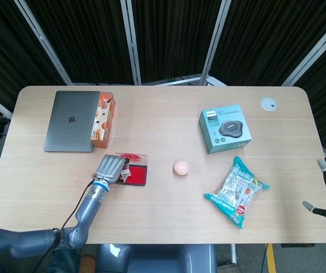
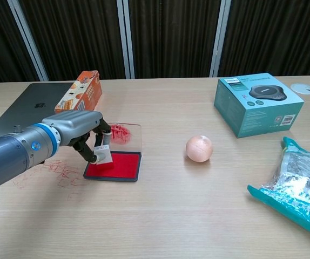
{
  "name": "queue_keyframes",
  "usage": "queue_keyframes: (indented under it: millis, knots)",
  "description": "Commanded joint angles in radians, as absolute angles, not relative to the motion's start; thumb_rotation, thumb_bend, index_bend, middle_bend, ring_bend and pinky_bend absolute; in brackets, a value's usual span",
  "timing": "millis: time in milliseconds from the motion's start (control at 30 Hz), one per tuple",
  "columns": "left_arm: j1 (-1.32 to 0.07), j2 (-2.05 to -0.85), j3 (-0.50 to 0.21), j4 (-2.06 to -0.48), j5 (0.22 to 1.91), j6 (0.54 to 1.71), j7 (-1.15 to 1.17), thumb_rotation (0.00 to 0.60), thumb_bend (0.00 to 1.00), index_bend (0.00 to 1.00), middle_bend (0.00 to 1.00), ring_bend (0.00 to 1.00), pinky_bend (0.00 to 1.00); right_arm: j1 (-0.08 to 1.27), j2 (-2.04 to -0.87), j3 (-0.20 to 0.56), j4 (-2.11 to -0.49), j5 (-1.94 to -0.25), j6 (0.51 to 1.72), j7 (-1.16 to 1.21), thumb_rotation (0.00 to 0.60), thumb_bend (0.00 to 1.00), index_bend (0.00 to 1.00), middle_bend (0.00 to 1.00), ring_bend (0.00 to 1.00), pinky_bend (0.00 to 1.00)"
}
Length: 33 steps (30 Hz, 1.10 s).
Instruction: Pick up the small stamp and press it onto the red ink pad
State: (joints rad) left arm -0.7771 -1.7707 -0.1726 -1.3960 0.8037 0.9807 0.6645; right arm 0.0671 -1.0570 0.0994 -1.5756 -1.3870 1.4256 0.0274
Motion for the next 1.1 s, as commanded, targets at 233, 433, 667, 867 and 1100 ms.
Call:
queue_keyframes:
  millis: [233, 433, 667, 867, 1100]
  knots:
    - [-0.78, -1.774, -0.166, -1.393, 0.801, 0.986, 0.658, 0.6, 0.36, 0.54, 0.55, 0.79, 0.87, 0.066, -1.056, 0.1, -1.577, -1.389, 1.427, 0.03, 0.6, 0.0, 0.0, 0.0, 0.0, 0.0]
    - [-0.783, -1.775, -0.162, -1.392, 0.787, 0.989, 0.665, 0.6, 0.36, 0.54, 0.55, 0.79, 0.87, 0.066, -1.055, 0.099, -1.577, -1.389, 1.427, 0.03, 0.6, 0.0, 0.0, 0.0, 0.0, 0.0]
    - [-0.783, -1.772, -0.163, -1.397, 0.794, 0.999, 0.654, 0.6, 0.36, 0.54, 0.55, 0.79, 0.87, 0.065, -1.053, 0.1, -1.579, -1.39, 1.43, 0.034, 0.6, 0.0, 0.0, 0.0, 0.0, 0.0]
    - [-0.783, -1.745, -0.17, -1.435, 0.8, 1.019, 0.656, 0.6, 0.36, 0.55, 0.56, 0.79, 0.87, 0.064, -1.051, 0.1, -1.58, -1.392, 1.432, 0.037, 0.6, 0.0, 0.0, 0.0, 0.0, 0.0]
    - [-0.773, -1.664, -0.186, -1.535, 0.808, 1.051, 0.65, 0.6, 0.36, 0.55, 0.55, 0.79, 0.87, 0.063, -1.05, 0.098, -1.584, -1.395, 1.433, 0.037, 0.6, 0.0, 0.0, 0.0, 0.0, 0.0]
